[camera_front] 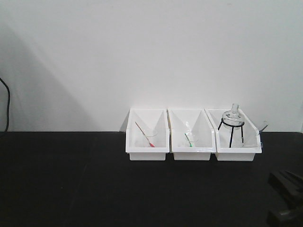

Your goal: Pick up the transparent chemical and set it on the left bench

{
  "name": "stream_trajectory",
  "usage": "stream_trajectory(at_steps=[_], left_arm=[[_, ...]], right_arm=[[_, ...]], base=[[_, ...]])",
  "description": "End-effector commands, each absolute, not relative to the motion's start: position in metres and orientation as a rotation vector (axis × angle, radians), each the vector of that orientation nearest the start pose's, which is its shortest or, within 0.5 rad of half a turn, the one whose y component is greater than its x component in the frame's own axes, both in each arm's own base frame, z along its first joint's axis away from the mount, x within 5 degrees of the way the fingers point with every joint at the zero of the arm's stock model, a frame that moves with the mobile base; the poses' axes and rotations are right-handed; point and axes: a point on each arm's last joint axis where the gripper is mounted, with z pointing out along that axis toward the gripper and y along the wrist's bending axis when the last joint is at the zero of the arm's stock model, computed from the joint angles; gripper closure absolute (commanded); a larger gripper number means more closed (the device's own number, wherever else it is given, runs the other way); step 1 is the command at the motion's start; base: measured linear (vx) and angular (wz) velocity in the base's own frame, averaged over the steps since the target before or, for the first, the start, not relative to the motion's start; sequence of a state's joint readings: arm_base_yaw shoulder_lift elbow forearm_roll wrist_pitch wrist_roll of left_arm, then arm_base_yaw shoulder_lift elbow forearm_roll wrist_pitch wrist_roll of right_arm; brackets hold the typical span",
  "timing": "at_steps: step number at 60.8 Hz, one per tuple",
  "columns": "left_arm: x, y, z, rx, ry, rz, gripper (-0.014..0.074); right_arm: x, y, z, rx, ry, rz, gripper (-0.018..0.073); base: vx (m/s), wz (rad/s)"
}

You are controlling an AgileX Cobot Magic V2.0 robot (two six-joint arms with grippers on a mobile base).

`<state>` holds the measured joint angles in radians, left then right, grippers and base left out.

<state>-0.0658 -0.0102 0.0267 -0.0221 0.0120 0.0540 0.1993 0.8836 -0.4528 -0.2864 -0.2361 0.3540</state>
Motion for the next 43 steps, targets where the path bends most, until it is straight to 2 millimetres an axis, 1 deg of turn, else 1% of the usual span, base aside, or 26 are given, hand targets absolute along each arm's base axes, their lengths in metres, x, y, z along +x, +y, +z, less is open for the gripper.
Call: stream_trajectory(at_steps=[1,2,3,5,8,13,17,20,26,30,37,43], left_arm=[[0.055,-0.004,0.206,0.064,1.429,-0.035,0.0600],[0.055,-0.004,0.206,0.064,1.429,-0.035,0.0600],[0.055,-0.004,0.206,0.064,1.429,-0.035,0.0600],[0.055,-0.004,0.206,0.064,1.429,-0.035,0.0600],[0.055,-0.004,0.206,0.064,1.429,-0.035,0.0600],[0.055,-0.004,0.206,0.064,1.429,-0.035,0.0600],[0.055,-0.004,0.206,0.064,1.429,-0.035,0.0600],[0.055,-0.004,0.206,0.064,1.429,-0.035,0.0600],[0.055,-0.004,0.206,0.064,1.429,-0.035,0.0600],[0.055,-0.004,0.206,0.064,1.429,-0.035,0.0600],[0.055,-0.004,0.206,0.064,1.429,-0.035,0.0600],[0.055,-0.004,0.206,0.064,1.429,-0.035,0.0600]], right_arm=[[0.159,0.039,0.301,-0.209,1.586,0.185,0.0566],[0.157,0.039,0.299,-0.223,1.589,0.171,0.0566],[0.149,0.037,0.298,-0.228,1.572,0.165,0.0566],[0.141,0.035,0.294,-0.228,1.561,0.159,0.0566],[0.127,0.029,0.283,-0.213,1.550,0.148,0.0566],[0.107,0.018,0.265,-0.134,1.536,0.126,0.0566],[0.093,0.010,0.246,-0.067,1.532,0.108,0.0566],[0.085,0.007,0.236,-0.030,1.522,0.100,0.0566],[0.073,0.002,0.213,0.029,1.527,0.074,0.0566],[0.069,0.001,0.204,0.040,1.534,0.060,0.0566],[0.062,0.000,0.198,0.029,1.565,0.026,0.0566],[0.057,-0.001,0.197,0.026,1.549,0.016,0.0566]], base=[[0.00,0.00],[0.00,0.00],[0.00,0.00],[0.00,0.00],[0.00,0.00],[0.00,0.00],[0.00,0.00],[0.00,0.00],[0.00,0.00],[0.00,0.00],[0.00,0.00],[0.00,0.00]])
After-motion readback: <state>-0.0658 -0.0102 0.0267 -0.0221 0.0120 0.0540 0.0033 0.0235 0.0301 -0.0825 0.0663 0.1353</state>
